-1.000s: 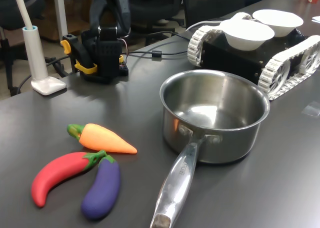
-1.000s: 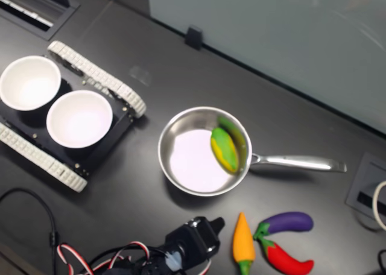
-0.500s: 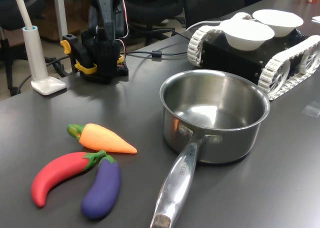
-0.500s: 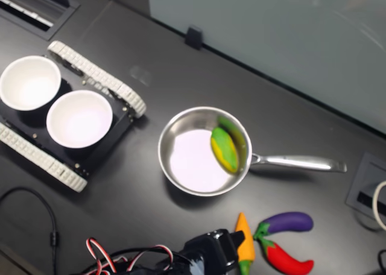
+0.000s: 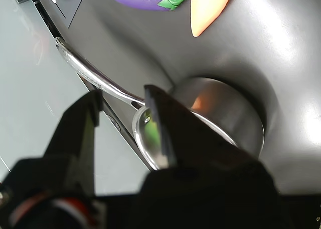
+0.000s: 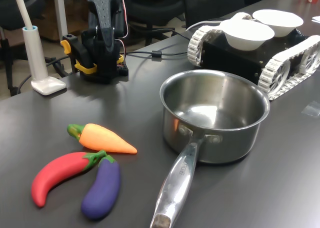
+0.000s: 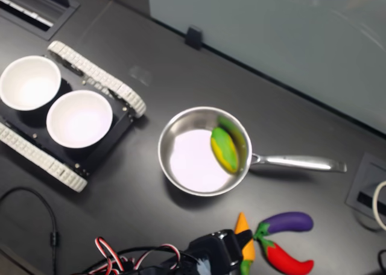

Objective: Pick up the chilli and place them in the pan

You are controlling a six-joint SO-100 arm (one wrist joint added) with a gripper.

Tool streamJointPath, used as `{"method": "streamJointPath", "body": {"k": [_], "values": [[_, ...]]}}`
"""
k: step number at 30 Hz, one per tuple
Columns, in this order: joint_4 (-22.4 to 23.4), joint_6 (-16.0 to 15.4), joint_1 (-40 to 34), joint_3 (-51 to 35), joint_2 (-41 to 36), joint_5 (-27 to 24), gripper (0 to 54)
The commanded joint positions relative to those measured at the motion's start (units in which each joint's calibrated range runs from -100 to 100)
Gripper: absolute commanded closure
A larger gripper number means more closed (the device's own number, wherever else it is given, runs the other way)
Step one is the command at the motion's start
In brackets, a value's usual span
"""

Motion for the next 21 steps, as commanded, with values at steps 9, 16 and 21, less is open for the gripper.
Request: {"method": "streamJointPath", "body": {"k": [9,16,21], "values": [[-4.79,0.91,1.12,0.78,0.88,0.34,35.4],[-6.07,0.91,1.58,4.33,1.30,-0.44,26.4],[-7.52,0.99,1.58,5.96,2.31,-1.03,23.7]]}}
